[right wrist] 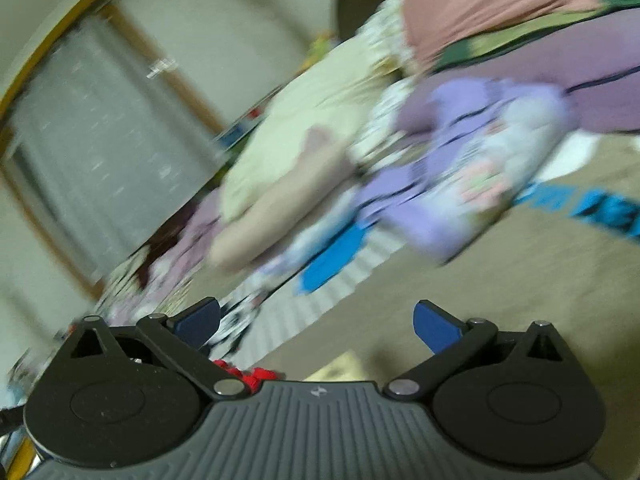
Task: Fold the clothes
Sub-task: 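Close the left tool on the red sweater's edge while the right tool approaches, then grasp the sweater with the right tool while the left tool lifts it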
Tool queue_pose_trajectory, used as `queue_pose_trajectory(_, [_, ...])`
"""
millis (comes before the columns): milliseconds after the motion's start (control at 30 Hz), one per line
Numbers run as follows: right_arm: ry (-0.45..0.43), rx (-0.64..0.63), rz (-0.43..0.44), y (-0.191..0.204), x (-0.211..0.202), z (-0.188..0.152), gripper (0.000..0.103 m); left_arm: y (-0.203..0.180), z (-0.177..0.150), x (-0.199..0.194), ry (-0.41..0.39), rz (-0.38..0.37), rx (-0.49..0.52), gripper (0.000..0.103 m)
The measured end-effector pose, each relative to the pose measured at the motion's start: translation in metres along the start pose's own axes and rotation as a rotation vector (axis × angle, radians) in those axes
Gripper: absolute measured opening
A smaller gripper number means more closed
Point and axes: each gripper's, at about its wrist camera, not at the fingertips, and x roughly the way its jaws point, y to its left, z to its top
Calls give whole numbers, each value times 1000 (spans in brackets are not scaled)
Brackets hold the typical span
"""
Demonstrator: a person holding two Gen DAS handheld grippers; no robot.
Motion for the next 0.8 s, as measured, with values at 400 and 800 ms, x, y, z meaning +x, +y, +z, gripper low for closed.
queue_pose_trajectory(400, [311,-285,367,130,18,-92,84,80,-114,-119,166,43,-173,8])
queue_pose_trajectory(800, [426,-455,472,202,31,-148,70,143,-122,-108,126,51,-453,62])
